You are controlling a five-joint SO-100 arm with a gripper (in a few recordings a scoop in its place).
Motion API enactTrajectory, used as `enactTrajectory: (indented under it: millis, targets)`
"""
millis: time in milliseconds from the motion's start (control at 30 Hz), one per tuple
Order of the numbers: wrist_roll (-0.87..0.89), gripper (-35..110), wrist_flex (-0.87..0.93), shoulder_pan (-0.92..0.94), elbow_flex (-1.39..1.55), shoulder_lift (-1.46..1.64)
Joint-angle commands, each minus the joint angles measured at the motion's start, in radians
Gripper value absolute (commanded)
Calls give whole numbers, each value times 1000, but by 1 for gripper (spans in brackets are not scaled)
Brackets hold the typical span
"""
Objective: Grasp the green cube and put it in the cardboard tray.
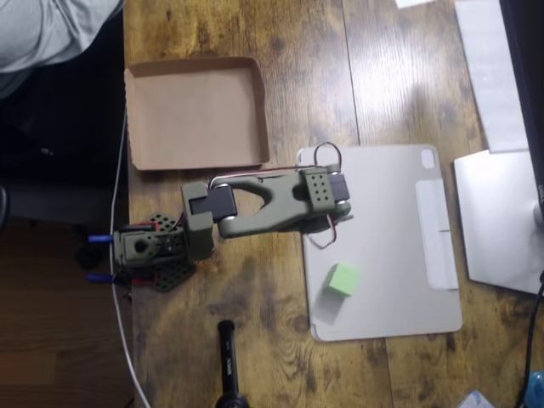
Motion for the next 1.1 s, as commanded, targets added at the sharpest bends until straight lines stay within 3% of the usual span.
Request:
enactTrajectory:
  millis: [0,267,600,900,1067]
  targets:
    - [-8,10,25,-3,-23,54]
    - [-28,13,9,-25,-196,-26]
    - [-41,13,20,290,-761,-403]
    - [-78,13,-104,505,-554,-144]
    - [-71,12,-156,479,-499,-103]
